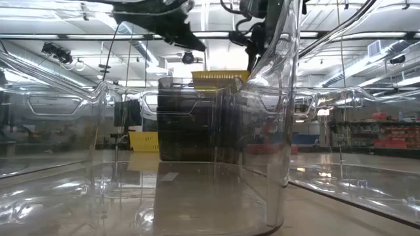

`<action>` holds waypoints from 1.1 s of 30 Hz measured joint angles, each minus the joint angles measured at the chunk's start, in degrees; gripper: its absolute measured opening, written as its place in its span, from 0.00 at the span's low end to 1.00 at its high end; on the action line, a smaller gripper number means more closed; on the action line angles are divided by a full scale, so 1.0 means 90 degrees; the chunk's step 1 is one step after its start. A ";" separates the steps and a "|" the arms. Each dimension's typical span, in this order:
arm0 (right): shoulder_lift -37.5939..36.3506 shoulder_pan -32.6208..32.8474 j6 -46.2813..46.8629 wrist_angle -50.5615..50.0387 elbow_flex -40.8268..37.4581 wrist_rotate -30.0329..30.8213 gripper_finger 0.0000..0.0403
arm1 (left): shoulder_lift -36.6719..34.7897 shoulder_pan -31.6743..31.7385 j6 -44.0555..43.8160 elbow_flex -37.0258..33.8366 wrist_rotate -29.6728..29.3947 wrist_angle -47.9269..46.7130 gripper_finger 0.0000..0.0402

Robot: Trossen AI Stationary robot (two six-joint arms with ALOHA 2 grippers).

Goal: Stack baskets by color
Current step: Stack the bottom yellow bin on top of the top yellow bin

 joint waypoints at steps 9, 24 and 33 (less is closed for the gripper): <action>0.0162 -0.0002 0.0106 -0.0044 0.0007 0.0030 0.03 | 0.1100 0.0000 0.0284 0.1317 0.0036 -0.1832 0.29; 0.0169 0.0239 0.0116 -0.0026 0.0007 0.0191 0.03 | 0.1798 -0.0002 0.0611 0.1769 -0.0154 -0.2531 0.29; 0.0169 0.0390 0.0179 0.0047 0.0007 0.0276 0.03 | 0.1786 -0.0001 0.0948 0.1769 -0.0168 -0.2880 0.29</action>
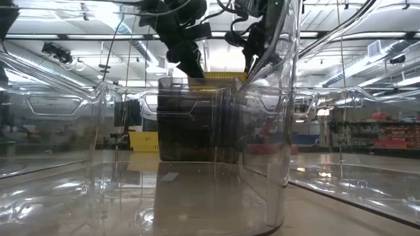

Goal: Stack baskets by color
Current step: Stack the bottom yellow bin on top of the top yellow bin

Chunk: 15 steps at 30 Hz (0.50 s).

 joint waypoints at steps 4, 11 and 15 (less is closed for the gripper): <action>0.0000 0.0001 0.0146 0.0023 0.0000 -0.0002 0.05 | 0.0000 -0.0001 0.0000 0.0000 -0.0002 -0.0053 0.24; -0.0007 -0.0001 0.0169 0.0033 0.0000 0.0003 0.06 | -0.0001 -0.0001 0.0039 0.0000 0.0031 -0.0100 0.03; -0.0010 0.0013 0.0553 0.0199 -0.0002 0.0044 0.08 | -0.0009 -0.0001 0.0111 -0.0001 0.0023 -0.0120 0.02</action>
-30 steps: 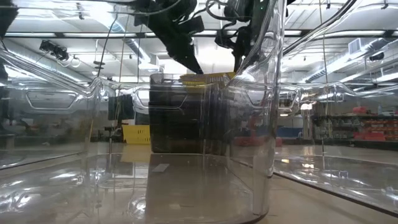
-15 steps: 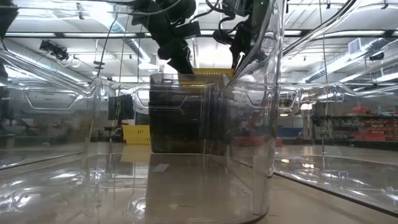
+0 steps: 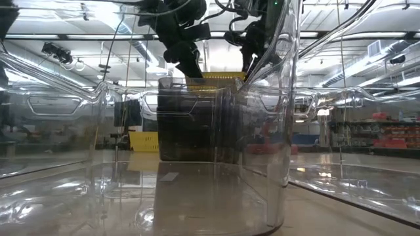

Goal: Stack baskets by color
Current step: Stack the bottom yellow bin on top of the top yellow bin

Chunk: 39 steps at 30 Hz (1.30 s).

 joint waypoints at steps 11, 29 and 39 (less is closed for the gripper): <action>-0.0166 0.0162 0.0835 0.0078 0.0000 0.0378 0.30 | -0.0001 0.0300 0.0031 -0.0100 -0.0042 -0.0281 0.02; -0.1615 0.0639 0.3173 -0.1217 0.0002 0.0913 0.37 | -0.0275 0.1742 0.0076 -0.0938 0.0420 -0.0277 0.02; -0.2116 0.1057 0.4256 -0.1284 -0.0714 0.0958 0.37 | -0.0251 0.1604 0.0676 -0.1002 0.1257 0.0210 0.02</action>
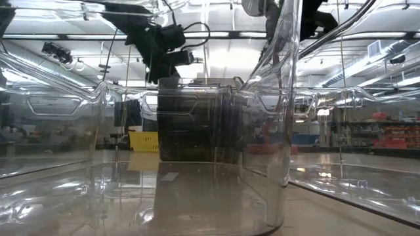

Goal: Stack baskets by color
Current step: Stack the bottom yellow bin on top of the top yellow bin

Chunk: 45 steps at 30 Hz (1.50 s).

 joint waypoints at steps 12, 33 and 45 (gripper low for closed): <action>-0.0256 0.0441 0.0190 0.0399 -0.0658 0.0483 0.37 | 0.0187 -0.0029 -0.0449 0.0005 0.1058 0.0846 0.02; -0.0339 0.0745 0.0649 0.0250 -0.0697 0.0601 0.37 | -0.0950 0.0607 -0.0655 -0.0693 0.0083 -0.0470 0.02; -0.0339 0.0831 0.0665 0.0293 -0.0697 0.0599 0.37 | -0.1292 0.1146 0.0002 -0.1885 -0.1262 0.0250 0.02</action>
